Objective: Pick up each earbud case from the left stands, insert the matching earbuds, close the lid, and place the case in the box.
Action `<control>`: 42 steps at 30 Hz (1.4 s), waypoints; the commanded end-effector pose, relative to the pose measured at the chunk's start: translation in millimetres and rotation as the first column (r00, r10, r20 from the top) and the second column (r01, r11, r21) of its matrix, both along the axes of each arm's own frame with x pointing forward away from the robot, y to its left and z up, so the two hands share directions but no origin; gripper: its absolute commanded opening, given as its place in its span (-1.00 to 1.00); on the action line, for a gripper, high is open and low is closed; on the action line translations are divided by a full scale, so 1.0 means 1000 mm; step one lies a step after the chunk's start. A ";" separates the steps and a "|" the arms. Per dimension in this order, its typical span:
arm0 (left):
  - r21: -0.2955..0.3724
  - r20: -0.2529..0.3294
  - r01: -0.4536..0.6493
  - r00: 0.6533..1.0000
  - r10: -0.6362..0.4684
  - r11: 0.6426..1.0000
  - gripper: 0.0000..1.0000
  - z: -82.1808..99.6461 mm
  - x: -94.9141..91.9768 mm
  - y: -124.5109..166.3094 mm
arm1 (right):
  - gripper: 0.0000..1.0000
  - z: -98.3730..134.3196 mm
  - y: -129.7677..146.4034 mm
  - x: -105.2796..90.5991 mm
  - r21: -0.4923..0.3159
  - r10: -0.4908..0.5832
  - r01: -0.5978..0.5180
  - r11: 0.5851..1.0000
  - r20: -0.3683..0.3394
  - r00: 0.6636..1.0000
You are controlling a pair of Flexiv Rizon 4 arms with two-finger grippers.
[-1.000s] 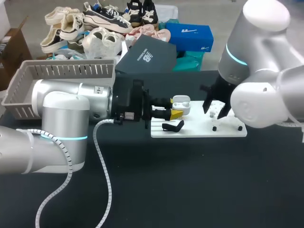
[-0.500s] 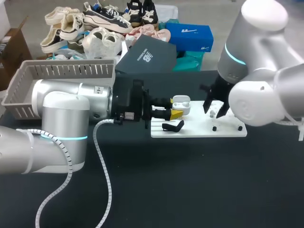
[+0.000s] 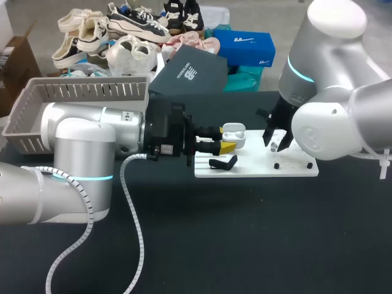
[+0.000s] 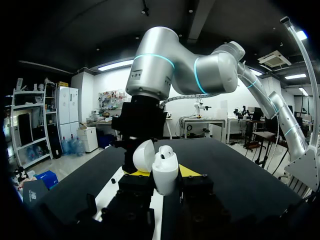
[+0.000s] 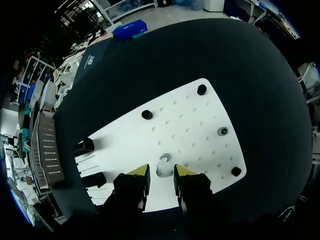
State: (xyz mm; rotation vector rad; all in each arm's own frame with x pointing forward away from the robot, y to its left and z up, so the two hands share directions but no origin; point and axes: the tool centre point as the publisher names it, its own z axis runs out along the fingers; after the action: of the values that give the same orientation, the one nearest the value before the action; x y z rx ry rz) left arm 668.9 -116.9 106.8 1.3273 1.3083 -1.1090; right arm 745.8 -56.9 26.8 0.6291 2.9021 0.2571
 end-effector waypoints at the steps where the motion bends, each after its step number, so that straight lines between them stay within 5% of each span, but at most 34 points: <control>1: -0.001 0.002 -0.006 1.000 0.006 1.000 -1.00 0.000 -0.002 0.000 | -0.70 -0.001 0.001 0.002 -0.001 -0.001 0.001 1.000 -0.006 1.000; 4: -0.001 0.002 -0.006 1.000 0.006 1.000 -1.00 0.000 -0.002 0.000 | -1.00 -0.001 0.001 0.003 -0.003 0.000 0.000 1.000 -0.009 1.000; 17: -0.001 0.002 -0.006 1.000 0.006 1.000 -1.00 0.000 -0.002 0.000 | -1.00 0.023 -0.011 -0.007 0.044 -0.019 0.019 0.999 0.005 1.000; 30: -0.001 0.002 -0.006 1.000 0.006 1.000 -1.00 0.000 -0.002 0.000 | -1.00 0.118 -0.026 -0.043 0.182 -0.010 -0.012 0.983 0.119 0.993; 42: -0.001 0.002 -0.006 1.000 0.006 1.000 -1.00 0.000 -0.002 0.000 | -1.00 0.202 0.011 -0.093 0.236 0.219 -0.257 0.937 0.176 0.960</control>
State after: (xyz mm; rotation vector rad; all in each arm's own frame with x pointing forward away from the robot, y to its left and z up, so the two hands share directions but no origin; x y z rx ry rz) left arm 668.7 -116.8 106.8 1.3270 1.3084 -1.1087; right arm 670.9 -38.0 196.7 0.3042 2.7950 0.6776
